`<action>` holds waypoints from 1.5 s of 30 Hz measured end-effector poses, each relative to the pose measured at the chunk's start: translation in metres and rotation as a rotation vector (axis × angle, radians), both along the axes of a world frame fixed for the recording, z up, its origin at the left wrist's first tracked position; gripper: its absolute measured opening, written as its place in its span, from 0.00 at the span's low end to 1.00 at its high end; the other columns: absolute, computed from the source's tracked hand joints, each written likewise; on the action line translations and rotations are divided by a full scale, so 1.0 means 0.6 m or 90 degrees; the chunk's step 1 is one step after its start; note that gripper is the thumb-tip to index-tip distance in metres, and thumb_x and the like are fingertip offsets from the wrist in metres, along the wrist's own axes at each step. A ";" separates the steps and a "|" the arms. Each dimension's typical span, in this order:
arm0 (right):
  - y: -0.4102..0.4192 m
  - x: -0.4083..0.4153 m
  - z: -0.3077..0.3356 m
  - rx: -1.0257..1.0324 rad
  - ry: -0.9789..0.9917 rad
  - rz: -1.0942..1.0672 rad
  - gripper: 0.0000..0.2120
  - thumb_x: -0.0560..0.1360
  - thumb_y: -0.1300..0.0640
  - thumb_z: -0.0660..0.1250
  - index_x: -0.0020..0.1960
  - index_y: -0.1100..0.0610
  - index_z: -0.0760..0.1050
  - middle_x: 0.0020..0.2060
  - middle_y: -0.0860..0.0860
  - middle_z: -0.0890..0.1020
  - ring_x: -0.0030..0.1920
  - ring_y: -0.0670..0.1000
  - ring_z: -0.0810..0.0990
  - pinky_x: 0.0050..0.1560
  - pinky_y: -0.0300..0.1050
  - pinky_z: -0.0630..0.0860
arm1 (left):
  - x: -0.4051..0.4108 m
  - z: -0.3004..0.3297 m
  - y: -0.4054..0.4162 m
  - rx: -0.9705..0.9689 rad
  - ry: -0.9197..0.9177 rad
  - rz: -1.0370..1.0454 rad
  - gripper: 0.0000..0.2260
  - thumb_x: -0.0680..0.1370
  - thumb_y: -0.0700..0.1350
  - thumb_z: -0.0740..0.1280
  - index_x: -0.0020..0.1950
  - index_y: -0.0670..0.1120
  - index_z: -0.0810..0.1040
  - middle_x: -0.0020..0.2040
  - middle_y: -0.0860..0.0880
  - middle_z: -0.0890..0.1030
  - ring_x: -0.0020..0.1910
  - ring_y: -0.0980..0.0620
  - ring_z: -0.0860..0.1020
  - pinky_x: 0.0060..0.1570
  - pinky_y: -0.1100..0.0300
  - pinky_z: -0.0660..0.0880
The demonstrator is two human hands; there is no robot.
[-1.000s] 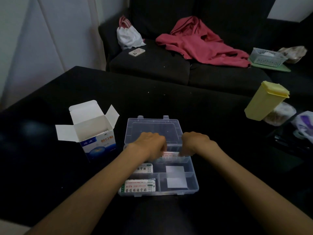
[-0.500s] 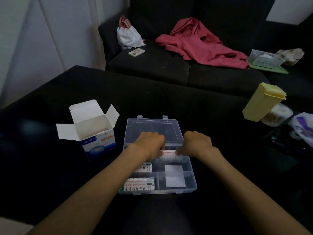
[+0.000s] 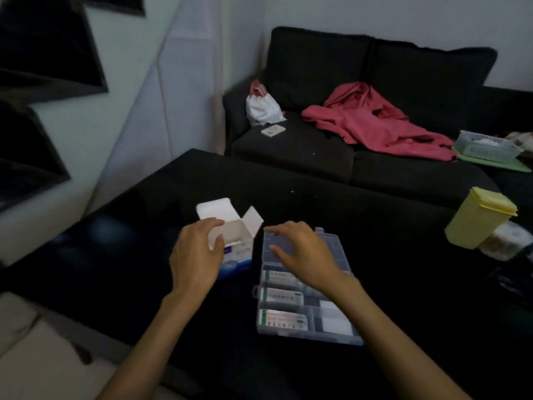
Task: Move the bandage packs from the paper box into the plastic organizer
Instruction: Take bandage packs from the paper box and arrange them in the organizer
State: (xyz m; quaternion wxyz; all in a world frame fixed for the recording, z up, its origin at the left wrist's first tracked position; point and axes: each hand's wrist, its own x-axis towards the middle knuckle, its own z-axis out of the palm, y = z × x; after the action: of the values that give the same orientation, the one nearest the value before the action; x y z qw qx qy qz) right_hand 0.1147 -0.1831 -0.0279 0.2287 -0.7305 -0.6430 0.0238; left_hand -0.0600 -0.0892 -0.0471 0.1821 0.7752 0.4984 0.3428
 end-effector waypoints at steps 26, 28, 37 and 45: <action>0.087 -0.127 -0.030 -0.146 -0.099 0.085 0.15 0.79 0.59 0.60 0.65 0.54 0.72 0.61 0.55 0.76 0.58 0.56 0.77 0.58 0.49 0.74 | -0.082 -0.076 0.028 -0.393 -0.438 -0.021 0.06 0.70 0.43 0.75 0.43 0.54 0.83 0.41 0.52 0.85 0.42 0.52 0.84 0.47 0.49 0.81; 0.120 -0.125 -0.039 -0.226 -0.139 0.091 0.17 0.78 0.60 0.60 0.67 0.54 0.69 0.62 0.56 0.75 0.59 0.59 0.76 0.58 0.51 0.73 | -0.081 -0.074 0.029 -0.402 -0.450 -0.027 0.06 0.70 0.43 0.75 0.46 0.50 0.84 0.42 0.51 0.85 0.42 0.52 0.84 0.47 0.49 0.81; 0.165 -0.127 -0.051 -0.231 -0.276 0.147 0.11 0.79 0.56 0.62 0.58 0.59 0.76 0.55 0.57 0.80 0.54 0.56 0.79 0.57 0.47 0.74 | -0.087 -0.069 0.030 -0.395 -0.473 -0.034 0.05 0.70 0.44 0.75 0.41 0.55 0.83 0.41 0.51 0.86 0.43 0.51 0.84 0.49 0.46 0.80; 0.137 -0.117 -0.025 -0.202 -0.198 0.165 0.18 0.79 0.56 0.61 0.69 0.51 0.69 0.55 0.56 0.80 0.52 0.57 0.79 0.51 0.49 0.76 | -0.074 -0.067 0.024 -0.352 -0.449 -0.007 0.05 0.72 0.44 0.74 0.37 0.54 0.83 0.38 0.51 0.85 0.41 0.51 0.84 0.46 0.44 0.80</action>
State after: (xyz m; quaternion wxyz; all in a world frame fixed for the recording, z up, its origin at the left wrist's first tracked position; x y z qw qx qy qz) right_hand 0.0442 -0.1009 -0.0431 0.0045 -0.6634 -0.7471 0.0411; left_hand -0.1045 -0.0750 -0.0875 0.5430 0.5357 0.4746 0.4392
